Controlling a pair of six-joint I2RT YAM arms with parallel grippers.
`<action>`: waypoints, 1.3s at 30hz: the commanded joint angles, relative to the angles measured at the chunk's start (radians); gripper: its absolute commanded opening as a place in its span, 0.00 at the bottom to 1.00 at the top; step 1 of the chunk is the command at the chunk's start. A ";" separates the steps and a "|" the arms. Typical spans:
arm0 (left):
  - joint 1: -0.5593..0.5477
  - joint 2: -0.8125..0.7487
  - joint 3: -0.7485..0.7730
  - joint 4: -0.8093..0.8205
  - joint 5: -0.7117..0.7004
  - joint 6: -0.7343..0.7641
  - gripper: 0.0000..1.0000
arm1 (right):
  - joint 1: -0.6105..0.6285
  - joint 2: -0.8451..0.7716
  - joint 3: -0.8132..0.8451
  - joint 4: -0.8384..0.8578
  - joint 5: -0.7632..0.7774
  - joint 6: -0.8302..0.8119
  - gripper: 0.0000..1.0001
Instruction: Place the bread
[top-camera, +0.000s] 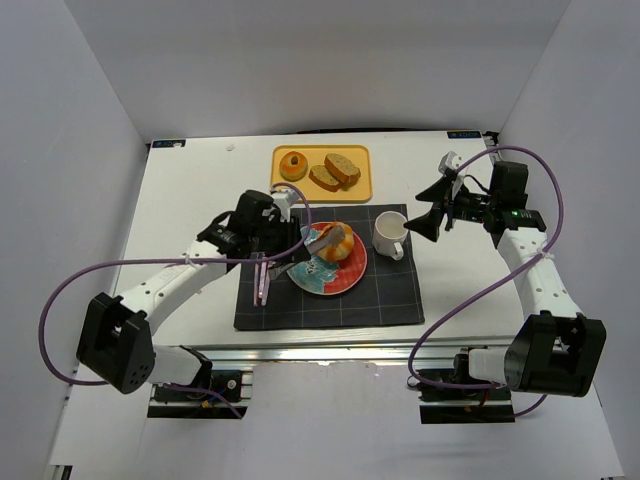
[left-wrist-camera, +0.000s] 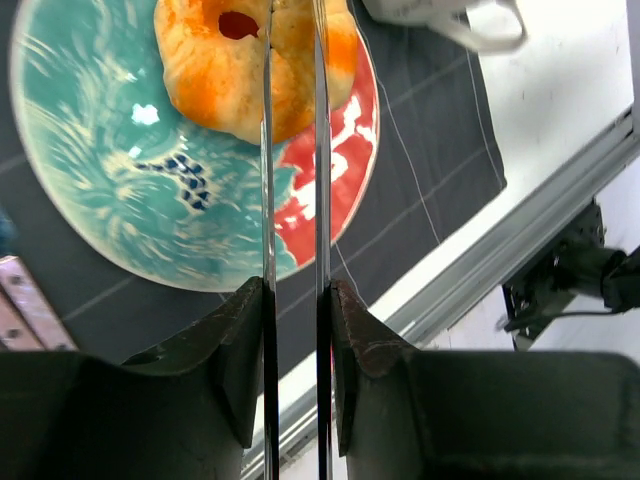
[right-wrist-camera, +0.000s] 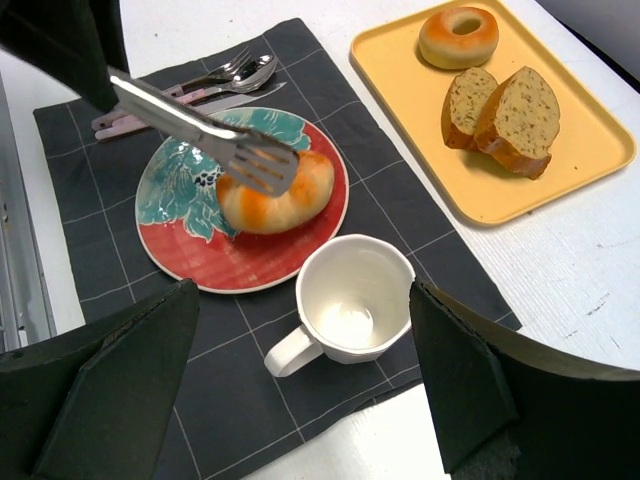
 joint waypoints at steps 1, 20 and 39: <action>-0.033 -0.044 -0.013 0.039 -0.003 -0.011 0.23 | -0.005 0.007 0.048 -0.029 -0.013 -0.020 0.89; -0.056 -0.069 0.076 -0.038 -0.102 0.011 0.57 | -0.005 -0.003 0.046 -0.060 -0.005 -0.032 0.89; 0.244 0.446 0.547 0.004 -0.317 -0.017 0.45 | -0.005 0.000 0.036 -0.043 -0.022 -0.043 0.89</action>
